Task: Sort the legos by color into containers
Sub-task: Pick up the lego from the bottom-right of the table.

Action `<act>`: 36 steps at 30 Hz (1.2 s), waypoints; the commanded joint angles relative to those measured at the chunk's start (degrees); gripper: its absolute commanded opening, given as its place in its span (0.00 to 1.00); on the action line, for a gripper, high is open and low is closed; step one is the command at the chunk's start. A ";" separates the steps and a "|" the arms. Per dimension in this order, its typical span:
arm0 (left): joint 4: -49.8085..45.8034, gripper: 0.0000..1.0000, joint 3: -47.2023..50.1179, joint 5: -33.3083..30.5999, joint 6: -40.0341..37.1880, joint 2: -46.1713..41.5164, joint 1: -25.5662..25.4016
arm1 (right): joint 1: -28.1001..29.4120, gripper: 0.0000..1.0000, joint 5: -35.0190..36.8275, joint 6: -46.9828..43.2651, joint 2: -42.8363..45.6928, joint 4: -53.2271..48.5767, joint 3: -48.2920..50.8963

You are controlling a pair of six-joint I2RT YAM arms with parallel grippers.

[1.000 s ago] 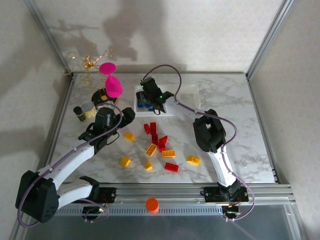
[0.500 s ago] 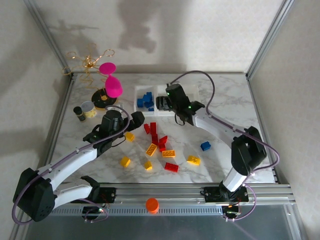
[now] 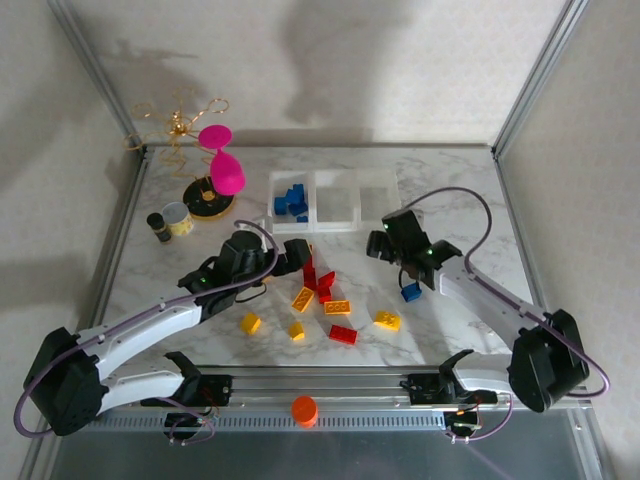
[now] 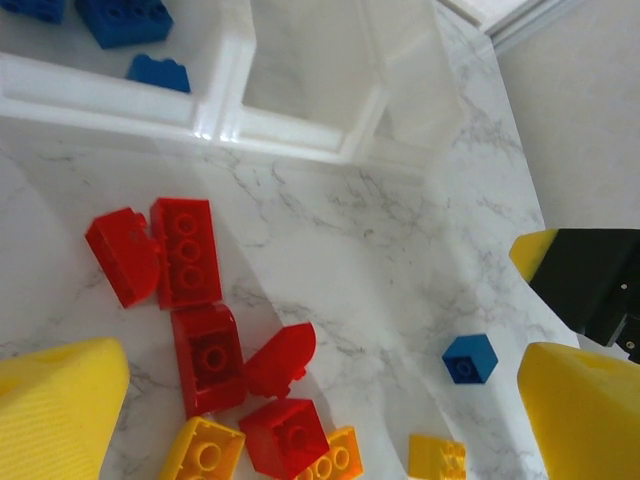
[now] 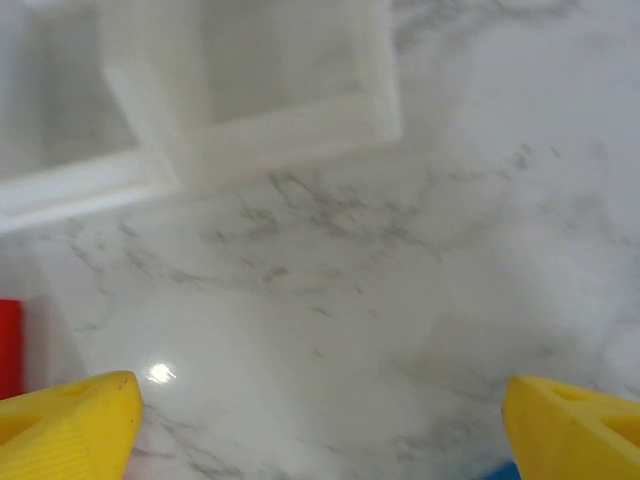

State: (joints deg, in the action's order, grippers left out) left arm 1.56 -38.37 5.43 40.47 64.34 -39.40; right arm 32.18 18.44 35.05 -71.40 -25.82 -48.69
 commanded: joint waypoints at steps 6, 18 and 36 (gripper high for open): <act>4.59 1.00 -0.96 1.25 -0.86 4.65 -4.89 | -3.86 0.97 -0.11 8.00 2.56 -6.19 8.37; 5.20 1.00 -1.02 0.10 -0.96 8.38 -5.52 | -2.65 0.87 -5.88 5.43 -4.52 0.41 11.84; 3.32 1.00 -1.44 -5.08 0.61 7.47 -5.30 | 5.26 0.70 -1.10 6.49 -11.98 1.48 8.03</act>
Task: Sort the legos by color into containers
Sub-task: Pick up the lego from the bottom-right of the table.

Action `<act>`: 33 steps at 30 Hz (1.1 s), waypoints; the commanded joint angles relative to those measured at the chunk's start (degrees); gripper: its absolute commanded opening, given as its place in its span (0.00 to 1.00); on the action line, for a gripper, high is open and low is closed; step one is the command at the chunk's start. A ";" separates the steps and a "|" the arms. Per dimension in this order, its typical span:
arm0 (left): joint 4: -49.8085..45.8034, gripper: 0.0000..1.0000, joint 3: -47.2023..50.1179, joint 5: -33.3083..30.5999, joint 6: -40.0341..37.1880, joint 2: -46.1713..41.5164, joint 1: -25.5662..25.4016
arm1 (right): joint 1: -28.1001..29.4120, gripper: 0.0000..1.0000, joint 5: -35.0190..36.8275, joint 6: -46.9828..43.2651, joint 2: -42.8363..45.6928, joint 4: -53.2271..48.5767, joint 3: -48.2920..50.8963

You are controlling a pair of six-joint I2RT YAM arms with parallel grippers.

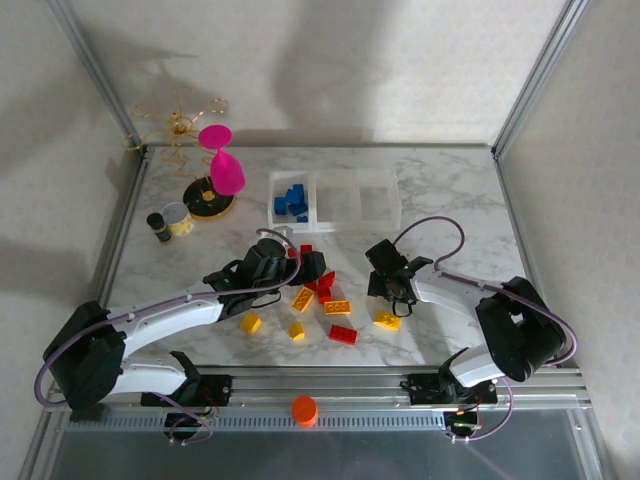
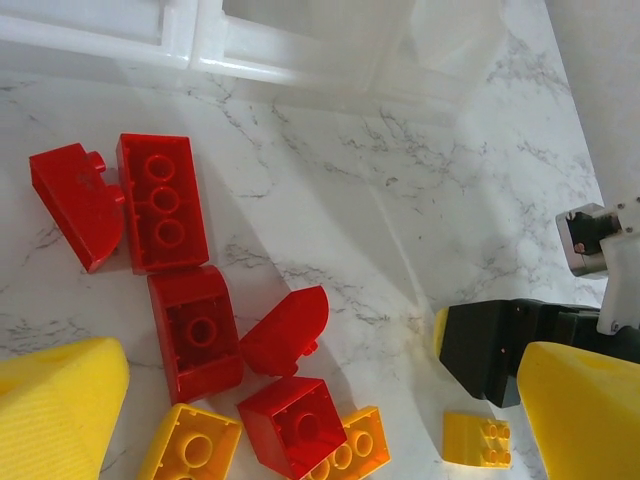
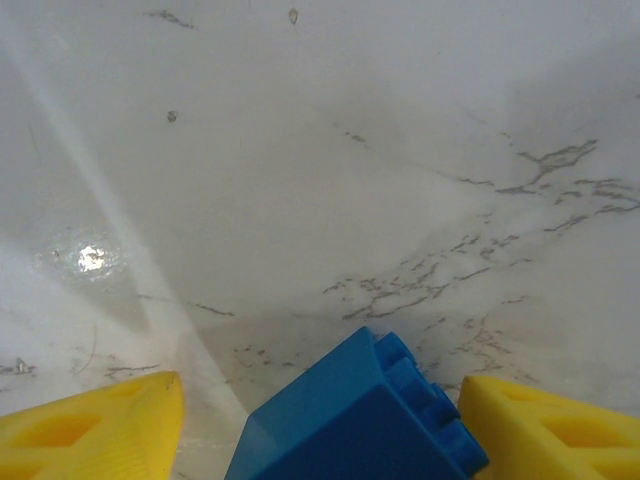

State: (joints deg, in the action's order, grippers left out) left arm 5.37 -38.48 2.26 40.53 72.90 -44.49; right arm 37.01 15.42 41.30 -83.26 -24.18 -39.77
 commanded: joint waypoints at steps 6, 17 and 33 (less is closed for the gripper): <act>-0.94 1.00 -1.51 -2.18 0.60 -1.27 -0.16 | 0.43 0.59 1.83 -0.22 -0.32 0.18 -1.01; 0.54 1.00 -0.77 0.07 2.73 -4.39 2.15 | 3.24 0.49 4.46 -4.56 1.31 -2.89 -7.48; -9.86 1.00 -0.26 -1.66 0.27 -14.34 13.48 | 10.07 0.49 0.39 -15.33 -17.35 9.23 -34.31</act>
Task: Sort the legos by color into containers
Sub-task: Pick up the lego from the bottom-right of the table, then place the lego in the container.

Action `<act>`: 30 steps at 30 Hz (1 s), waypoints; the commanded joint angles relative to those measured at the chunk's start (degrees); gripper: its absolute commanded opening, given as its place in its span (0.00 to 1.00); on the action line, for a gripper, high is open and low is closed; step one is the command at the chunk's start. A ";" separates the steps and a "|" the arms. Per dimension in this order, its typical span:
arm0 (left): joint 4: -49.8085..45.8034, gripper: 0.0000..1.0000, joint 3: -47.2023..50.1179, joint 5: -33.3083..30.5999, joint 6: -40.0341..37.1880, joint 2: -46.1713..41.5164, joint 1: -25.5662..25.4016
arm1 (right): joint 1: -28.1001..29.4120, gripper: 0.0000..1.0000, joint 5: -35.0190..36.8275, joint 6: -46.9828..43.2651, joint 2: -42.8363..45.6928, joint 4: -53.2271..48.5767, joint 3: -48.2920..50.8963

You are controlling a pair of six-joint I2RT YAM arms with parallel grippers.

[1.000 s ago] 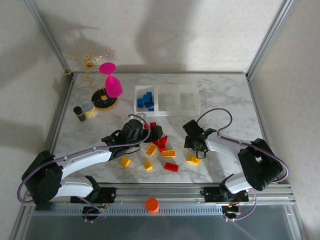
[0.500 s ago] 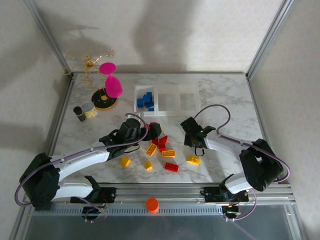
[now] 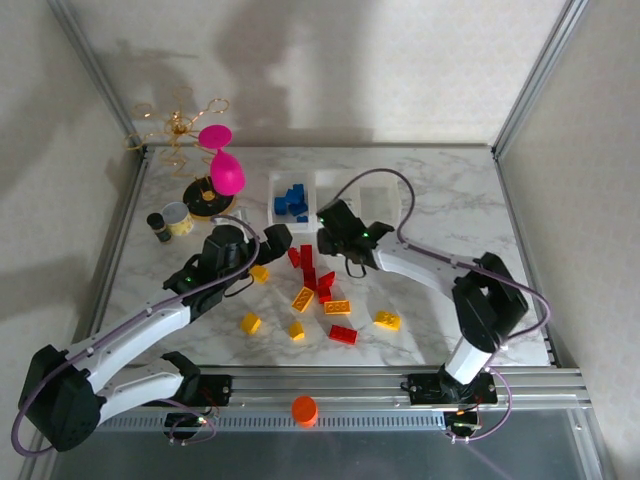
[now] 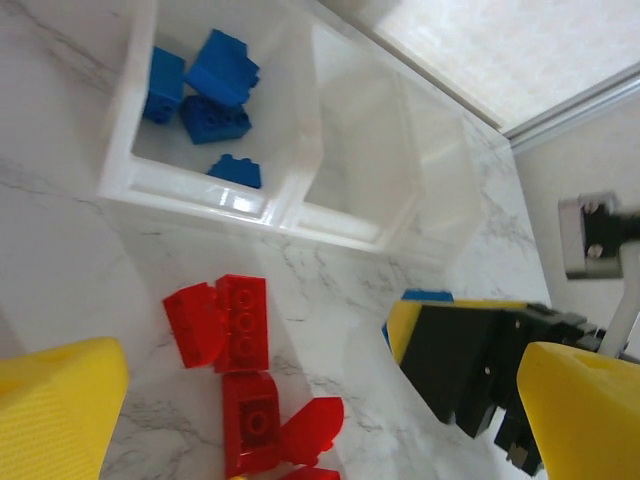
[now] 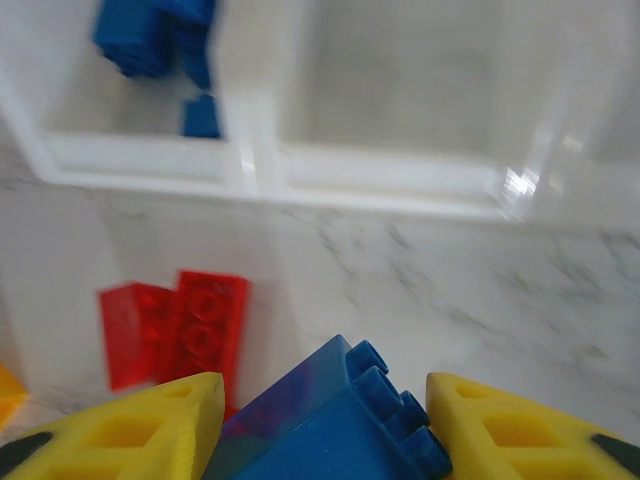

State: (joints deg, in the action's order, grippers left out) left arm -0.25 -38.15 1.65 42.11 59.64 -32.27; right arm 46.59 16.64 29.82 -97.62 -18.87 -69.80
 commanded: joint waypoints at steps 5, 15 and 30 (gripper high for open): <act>-5.46 1.00 0.21 0.04 -1.33 -2.63 4.95 | 0.37 0.50 -0.02 -8.35 -13.02 6.15 -16.13; -4.54 1.00 1.10 1.90 -0.71 -2.87 9.90 | -1.67 0.54 0.34 -11.92 -28.67 6.29 -34.38; -2.91 1.00 0.53 2.82 0.47 -3.43 11.06 | -2.38 0.71 -2.39 -13.45 -23.31 4.61 -33.35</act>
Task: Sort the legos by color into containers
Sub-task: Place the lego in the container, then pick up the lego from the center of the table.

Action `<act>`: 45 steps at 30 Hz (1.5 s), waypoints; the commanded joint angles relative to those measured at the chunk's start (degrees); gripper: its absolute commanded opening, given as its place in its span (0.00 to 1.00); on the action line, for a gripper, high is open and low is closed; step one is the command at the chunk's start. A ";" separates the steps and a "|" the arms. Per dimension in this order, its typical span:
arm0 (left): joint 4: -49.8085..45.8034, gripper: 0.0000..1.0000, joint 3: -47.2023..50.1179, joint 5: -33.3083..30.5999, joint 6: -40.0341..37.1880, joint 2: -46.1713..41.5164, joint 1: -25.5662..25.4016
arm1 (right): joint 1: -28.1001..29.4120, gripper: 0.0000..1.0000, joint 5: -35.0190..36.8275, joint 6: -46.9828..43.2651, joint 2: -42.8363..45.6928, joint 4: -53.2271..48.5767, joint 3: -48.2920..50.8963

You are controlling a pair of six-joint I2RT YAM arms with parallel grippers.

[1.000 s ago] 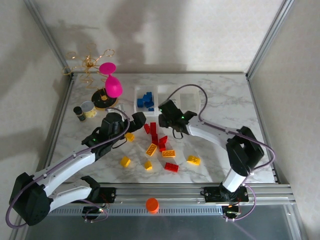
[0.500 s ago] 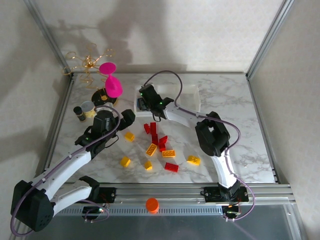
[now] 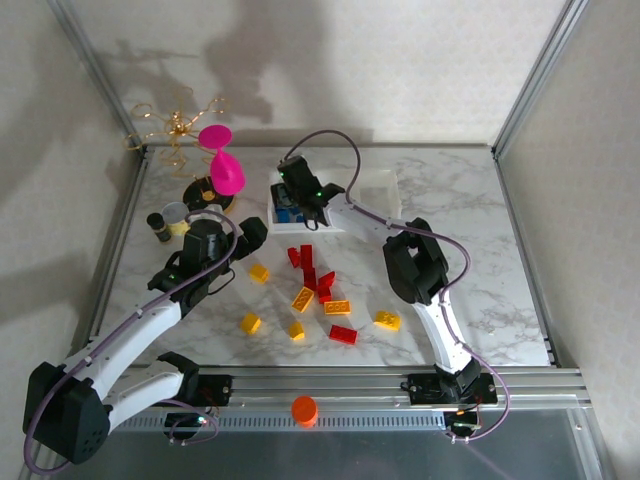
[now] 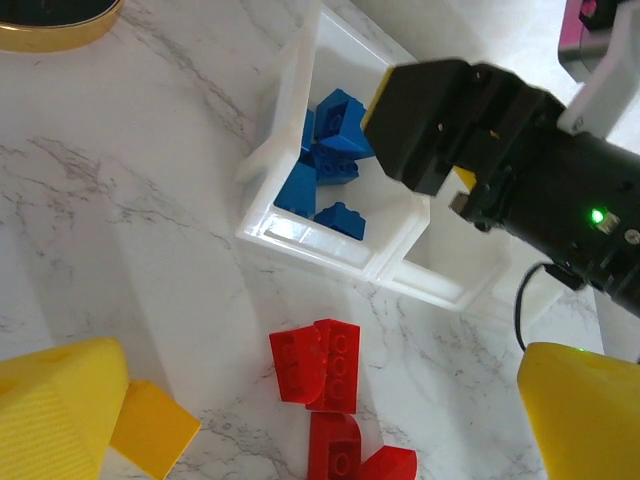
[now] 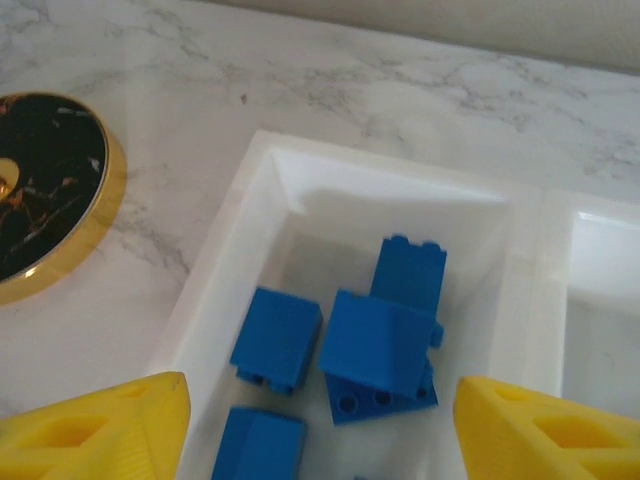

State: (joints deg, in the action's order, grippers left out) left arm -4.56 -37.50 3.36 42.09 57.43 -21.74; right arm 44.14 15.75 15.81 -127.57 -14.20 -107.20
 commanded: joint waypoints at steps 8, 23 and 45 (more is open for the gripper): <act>1.07 1.00 2.13 3.57 0.23 -2.29 -0.51 | 0.10 0.76 -4.07 7.26 21.14 -3.10 22.99; 2.22 1.00 4.62 1.51 1.79 -1.65 -8.56 | 3.93 0.79 -5.02 16.42 32.05 -5.58 45.09; 1.98 1.00 4.74 0.54 1.52 -0.43 -9.02 | 5.96 0.69 -6.70 16.86 24.61 -3.12 46.21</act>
State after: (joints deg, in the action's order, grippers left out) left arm -2.63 -32.86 5.17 43.75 56.84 -30.30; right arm 49.45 9.13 32.64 -101.60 -17.89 -61.80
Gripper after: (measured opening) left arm 0.996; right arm 0.688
